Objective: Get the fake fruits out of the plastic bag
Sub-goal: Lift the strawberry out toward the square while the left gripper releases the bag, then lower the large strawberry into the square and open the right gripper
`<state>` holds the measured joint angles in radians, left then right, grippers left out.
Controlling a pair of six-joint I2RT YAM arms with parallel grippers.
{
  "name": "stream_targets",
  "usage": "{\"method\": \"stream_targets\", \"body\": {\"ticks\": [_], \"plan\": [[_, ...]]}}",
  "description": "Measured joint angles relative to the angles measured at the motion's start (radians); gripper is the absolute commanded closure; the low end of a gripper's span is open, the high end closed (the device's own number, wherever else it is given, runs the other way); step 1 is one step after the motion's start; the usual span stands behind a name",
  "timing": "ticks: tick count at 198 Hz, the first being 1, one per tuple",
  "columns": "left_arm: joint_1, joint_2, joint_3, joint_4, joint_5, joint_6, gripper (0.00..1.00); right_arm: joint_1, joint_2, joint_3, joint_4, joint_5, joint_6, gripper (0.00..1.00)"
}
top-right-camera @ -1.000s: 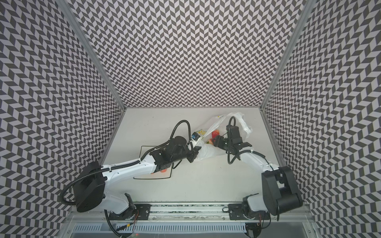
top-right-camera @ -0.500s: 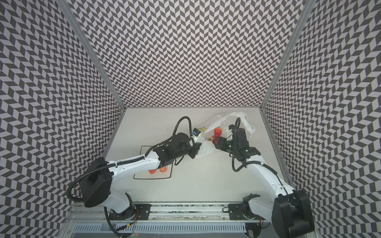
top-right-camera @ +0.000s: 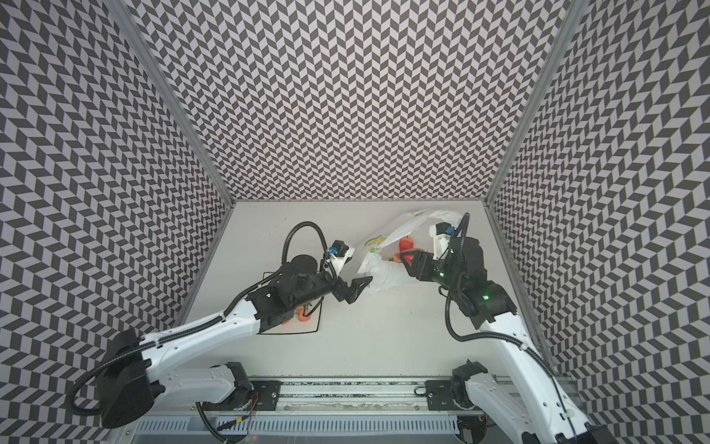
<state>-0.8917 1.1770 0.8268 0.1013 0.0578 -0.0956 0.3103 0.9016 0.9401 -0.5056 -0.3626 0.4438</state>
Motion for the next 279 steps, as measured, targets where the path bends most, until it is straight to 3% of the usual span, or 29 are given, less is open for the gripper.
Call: {"method": "stream_targets", "body": {"ticks": [47, 95, 143, 218, 279], "plan": [[0.138, -0.24, -0.014, -0.019, -0.047, -0.082, 0.05, 0.266, 0.036, 0.136, 0.006, 0.062, -0.041, 0.51], [0.355, -0.348, 0.089, -0.176, -0.343, -0.254, 0.1, 0.526, 0.287, 0.245, 0.105, 0.148, -0.087, 0.51], [0.402, -0.388, 0.185, -0.333, -0.606, -0.335, 0.1, 0.727, 0.649, 0.349, 0.235, 0.215, -0.134, 0.51], [0.404, -0.449, 0.187, -0.44, -0.725, -0.397, 0.1, 0.796, 1.146, 0.682, 0.311, 0.266, -0.167, 0.51], [0.408, -0.454, 0.186, -0.461, -0.737, -0.401, 0.1, 0.798, 1.353, 0.82, 0.311, 0.301, -0.208, 0.5]]}}
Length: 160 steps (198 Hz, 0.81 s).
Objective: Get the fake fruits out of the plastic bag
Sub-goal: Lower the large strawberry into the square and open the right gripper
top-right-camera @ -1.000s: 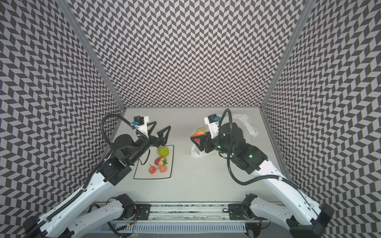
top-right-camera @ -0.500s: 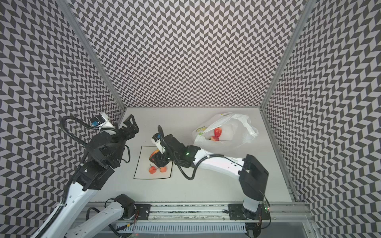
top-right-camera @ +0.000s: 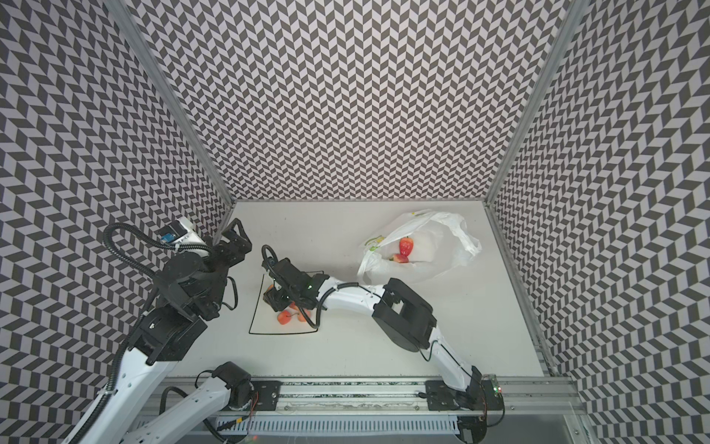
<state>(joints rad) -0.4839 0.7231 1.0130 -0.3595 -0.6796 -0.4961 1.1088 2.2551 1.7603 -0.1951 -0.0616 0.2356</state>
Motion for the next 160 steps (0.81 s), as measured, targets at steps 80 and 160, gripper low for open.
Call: {"method": "stream_targets", "body": {"ticks": [80, 160], "plan": [[0.0, -0.023, -0.024, -0.001, 0.016, 0.004, 0.09, 0.0, 0.074, 0.037, 0.003, 0.022, -0.032, 0.24], [0.0, -0.003, -0.023, 0.007, 0.046, 0.014, 0.09, 0.0, -0.068, -0.034, 0.008, 0.028, -0.035, 0.1]]}}
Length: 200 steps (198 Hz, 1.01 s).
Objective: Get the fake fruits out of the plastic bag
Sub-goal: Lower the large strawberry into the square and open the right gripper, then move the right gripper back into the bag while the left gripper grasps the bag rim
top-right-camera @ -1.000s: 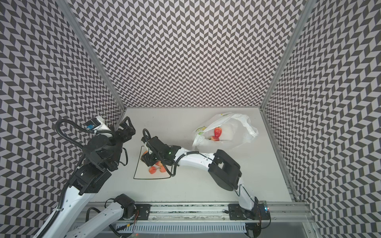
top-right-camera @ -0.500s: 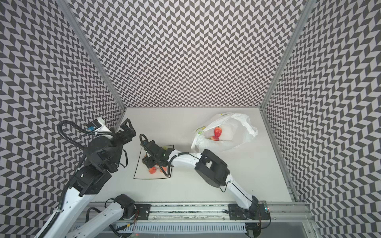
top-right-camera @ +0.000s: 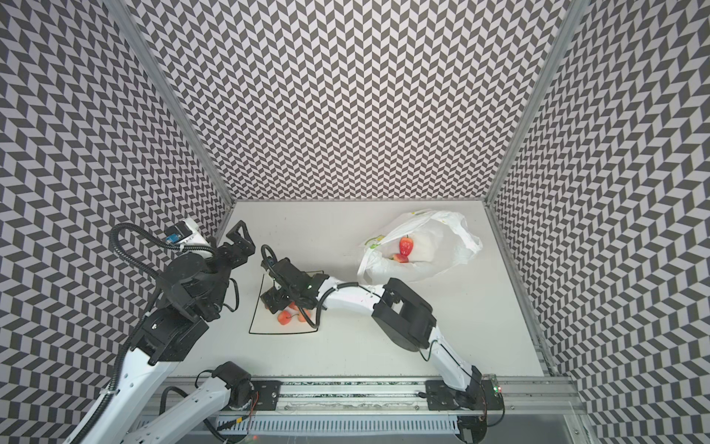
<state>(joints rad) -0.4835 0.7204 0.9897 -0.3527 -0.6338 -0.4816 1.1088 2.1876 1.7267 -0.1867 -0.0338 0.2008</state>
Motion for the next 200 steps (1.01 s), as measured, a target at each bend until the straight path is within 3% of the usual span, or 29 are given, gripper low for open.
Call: {"method": "stream_targets", "body": {"ticks": [42, 72, 117, 144, 168, 200], "plan": [[0.002, 0.024, 0.015, 0.002, 0.026, 0.016, 0.09, 0.0, -0.245, -0.097, -0.002, -0.015, 0.005, 0.11], [0.005, 0.04, 0.035, 0.011, 0.063, 0.023, 0.09, 0.0, -0.512, -0.271, 0.01, -0.019, 0.014, 0.14], [0.007, 0.09, 0.043, 0.05, 0.223, 0.051, 0.09, 0.001, -0.893, -0.496, -0.035, 0.056, 0.078, 0.2], [0.006, 0.151, 0.043, 0.084, 0.371, 0.067, 0.11, -0.018, -1.008, -0.521, -0.154, 0.162, 0.187, 0.31], [-0.014, 0.218, 0.043, 0.1, 0.488, 0.069, 0.11, -0.109, -1.07, -0.562, -0.284, 0.232, 0.333, 0.49], [-0.158, 0.294, 0.042, 0.135, 0.571, 0.071, 0.06, -0.284, -1.175, -0.703, -0.411, 0.266, 0.485, 0.57]]}}
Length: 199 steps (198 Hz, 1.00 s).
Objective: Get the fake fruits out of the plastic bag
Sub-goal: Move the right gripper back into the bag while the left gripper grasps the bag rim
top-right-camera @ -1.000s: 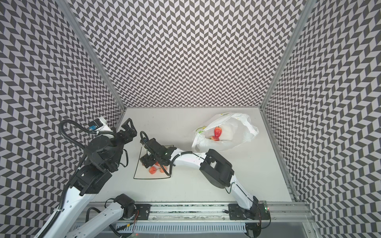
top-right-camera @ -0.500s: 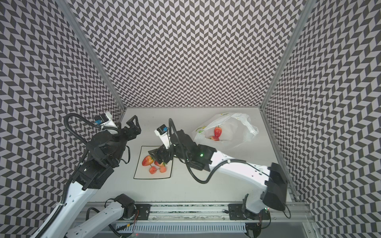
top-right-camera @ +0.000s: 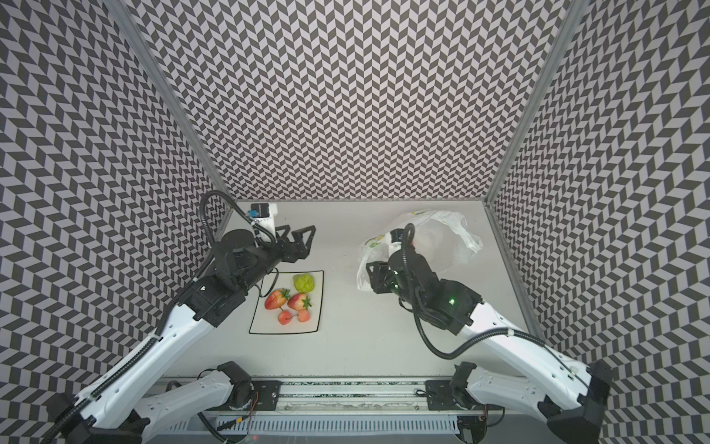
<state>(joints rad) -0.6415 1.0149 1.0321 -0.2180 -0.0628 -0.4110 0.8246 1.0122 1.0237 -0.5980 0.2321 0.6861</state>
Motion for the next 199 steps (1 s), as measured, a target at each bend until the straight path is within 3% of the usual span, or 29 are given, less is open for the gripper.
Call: {"method": "stream_targets", "body": {"ticks": [41, 82, 127, 162, 199], "plan": [[-0.165, 0.144, 0.0, 0.06, 0.066, -0.015, 0.0, -0.18, -0.021, -0.077, -0.032, 0.005, 0.055, 0.56], [-0.198, 0.298, 0.012, 0.11, 0.11, -0.042, 0.0, -0.329, 0.127, -0.141, 0.116, -0.026, 0.02, 0.49], [-0.21, 0.466, 0.087, 0.121, 0.115, -0.06, 0.02, -0.402, 0.308, -0.171, 0.349, -0.037, -0.022, 0.39], [-0.21, 0.555, 0.129, 0.126, 0.1, -0.077, 0.15, -0.433, 0.457, -0.156, 0.478, -0.056, -0.037, 0.39], [-0.21, 0.631, 0.167, 0.135, 0.091, -0.087, 0.47, -0.438, 0.531, -0.166, 0.5, -0.104, -0.039, 0.37]]}}
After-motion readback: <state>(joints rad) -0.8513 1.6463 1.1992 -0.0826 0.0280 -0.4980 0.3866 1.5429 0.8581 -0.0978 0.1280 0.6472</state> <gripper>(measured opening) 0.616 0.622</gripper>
